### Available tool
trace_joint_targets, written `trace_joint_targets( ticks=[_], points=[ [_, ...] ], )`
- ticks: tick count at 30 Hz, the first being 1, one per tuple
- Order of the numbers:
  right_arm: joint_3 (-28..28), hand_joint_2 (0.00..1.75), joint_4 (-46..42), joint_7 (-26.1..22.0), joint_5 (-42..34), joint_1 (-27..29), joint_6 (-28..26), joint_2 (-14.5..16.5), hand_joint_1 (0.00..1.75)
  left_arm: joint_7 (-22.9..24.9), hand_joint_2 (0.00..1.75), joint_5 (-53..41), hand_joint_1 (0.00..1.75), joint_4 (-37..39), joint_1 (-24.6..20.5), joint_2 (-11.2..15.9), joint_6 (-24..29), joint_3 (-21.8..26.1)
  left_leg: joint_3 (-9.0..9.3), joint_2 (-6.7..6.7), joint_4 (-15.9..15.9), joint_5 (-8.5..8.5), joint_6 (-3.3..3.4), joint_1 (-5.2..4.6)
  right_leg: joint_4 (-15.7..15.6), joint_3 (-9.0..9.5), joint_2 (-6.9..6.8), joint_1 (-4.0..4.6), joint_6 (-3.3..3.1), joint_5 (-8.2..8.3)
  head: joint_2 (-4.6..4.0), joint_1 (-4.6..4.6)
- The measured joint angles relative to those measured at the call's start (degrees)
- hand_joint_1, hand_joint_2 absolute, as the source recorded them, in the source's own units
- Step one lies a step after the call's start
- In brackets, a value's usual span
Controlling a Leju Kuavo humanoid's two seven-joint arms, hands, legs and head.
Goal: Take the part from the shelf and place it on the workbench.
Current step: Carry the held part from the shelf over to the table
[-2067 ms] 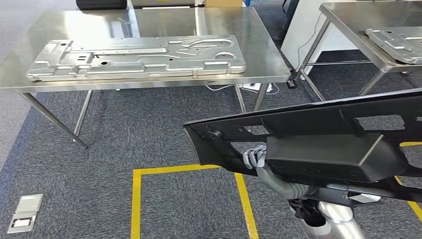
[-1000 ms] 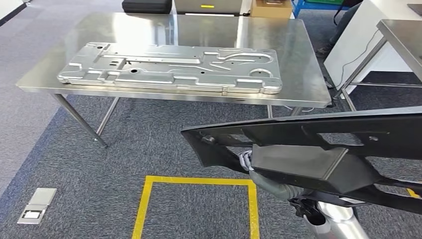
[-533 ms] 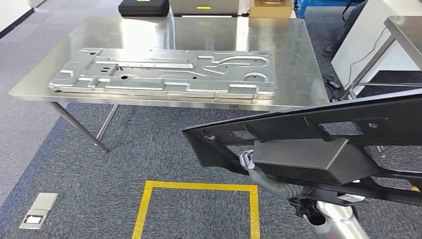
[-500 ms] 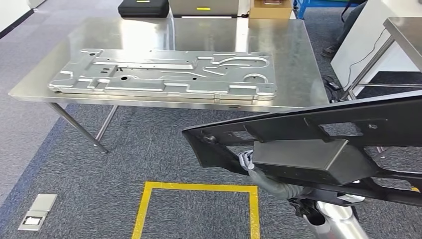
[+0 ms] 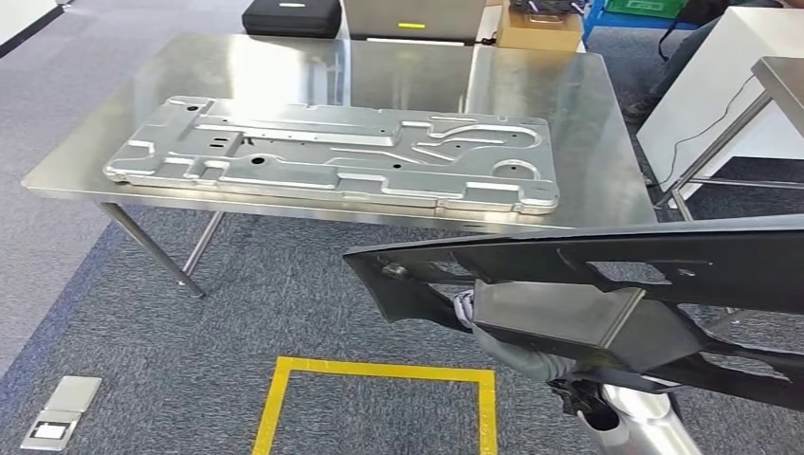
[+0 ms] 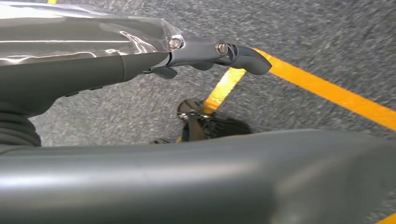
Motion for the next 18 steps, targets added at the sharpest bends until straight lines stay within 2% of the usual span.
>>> trace_joint_targets(
  ticks=[1,2,3,5,8,9,10,12,13,14,15,16,17,18],
  points=[
    [0.05,1.75,0.03,0.0,0.0,0.03,0.01,-0.04,1.75,0.0,1.75,0.0,0.0,0.0,0.01,-0.01,0.0,-0.01,0.87,-0.02,-0.02,-0.63,-0.25,0.05,-3.18,0.84,0.02,0.02,-0.05,2.75,0.0,0.01],
    [0.11,1.75,0.1,0.0,0.0,0.04,0.03,-0.07,1.75,-0.01,1.75,-0.01,0.0,0.0,-0.03,-0.01,0.01,-0.01,1.48,-0.03,0.01,-1.17,-0.52,0.01,-5.92,1.63,0.12,0.12,-0.2,4.8,-0.01,0.0],
    [0.17,1.75,0.15,0.01,-0.01,0.03,0.06,-0.09,1.75,0.01,1.75,-0.02,0.0,0.0,-0.12,-0.02,0.01,-0.02,1.78,-0.06,0.06,-1.57,-0.8,-0.01,-8.13,2.4,0.19,0.22,-0.49,5.64,0.0,0.03],
    [0.26,1.75,0.24,0.03,-0.04,0.05,0.12,-0.12,1.75,0.05,1.75,-0.07,0.0,0.0,-0.29,-0.02,0.02,-0.03,1.62,-0.05,0.01,-1.92,-1.29,-0.09,-9.64,2.82,0.41,0.47,-1.23,4.92,0.0,0.09],
    [0.29,1.75,0.19,0.03,-0.09,0.02,0.16,-0.13,1.75,0.09,1.75,-0.34,0.0,0.0,-0.46,-0.06,0.01,-0.08,1.51,0.04,0.67,-2.69,-2.01,-0.06,-10.65,3.65,0.39,0.15,-2.3,3.96,0.0,0.07],
    [0.31,1.75,0.17,0.03,-0.1,-0.05,0.19,-0.12,1.75,0.08,1.75,-0.42,0.0,0.0,-0.53,-0.07,0.0,-0.09,0.66,0.06,2.56,-3.51,-2.34,0.0,-10.85,4.11,0.26,-0.02,-2.62,3.72,0.0,0.0],
    [0.32,1.75,0.17,0.02,-0.11,-0.11,0.23,-0.12,1.75,0.07,1.75,-0.46,0.0,0.0,-0.57,-0.07,0.01,-0.1,-1.07,0.08,5.72,-4.67,-2.64,0.1,-10.96,4.55,0.12,-0.12,-2.87,3.42,0.0,-0.04],
    [0.33,1.75,0.2,0.02,-0.11,-0.15,0.28,-0.12,1.75,0.07,1.75,-0.52,0.0,0.0,-0.51,-0.05,0.01,-0.1,-6.13,0.08,13.63,-6.77,-3.07,0.25,-10.98,5.31,-0.04,-0.14,-3.09,2.68,0.0,-0.12],
    [0.33,1.75,0.22,0.02,-0.12,-0.1,0.31,-0.13,1.75,0.08,1.75,-0.54,0.0,0.0,-0.41,-0.04,0.02,-0.1,-8.22,0.09,16.21,-6.76,-3.16,0.28,-10.98,5.81,-0.03,-0.14,-3.09,2.28,0.0,-0.11],
    [0.33,1.75,0.25,0.02,-0.13,-0.06,0.33,-0.13,1.75,0.08,1.75,-0.56,0.0,0.0,-0.29,-0.04,0.01,-0.1,-9.4,0.09,16.82,-5.59,-3.14,0.29,-10.97,6.42,-0.01,-0.15,-3.06,1.83,0.0,-0.12],
    [0.33,1.75,0.26,0.02,-0.14,-0.05,0.35,-0.13,1.75,0.09,1.75,-0.59,0.0,0.0,-0.2,-0.04,-0.02,-0.11,-9.55,0.1,15.22,-3.26,-3.02,0.28,-10.98,7.18,0.02,-0.15,-2.99,1.33,0.0,-0.12],
    [0.33,1.75,0.27,0.02,-0.15,-0.08,0.37,-0.13,1.75,0.09,1.75,-0.65,0.0,0.0,-0.16,-0.04,-0.05,-0.12,-8.92,0.11,11.92,-0.23,-2.81,0.26,-10.98,8.01,0.04,-0.15,-2.87,0.77,0.0,-0.12],
    [0.33,1.75,0.3,0.03,-0.16,-0.13,0.38,-0.13,1.75,0.09,1.75,-0.73,0.0,0.0,-0.13,-0.04,-0.09,-0.12,-8.11,0.14,8.97,2.12,-2.53,0.17,-11.06,8.69,0.04,-0.14,-2.67,0.25,0.0,-0.13],
    [0.33,1.75,0.33,0.04,-0.18,-0.21,0.38,-0.13,1.75,0.08,1.75,-0.8,0.0,0.0,-0.11,-0.04,-0.13,-0.13,-7.31,0.16,6.43,3.69,-2.22,-0.02,-11.11,9.15,0.11,-0.09,-2.39,-0.18,0.0,-0.14]
  ],
)
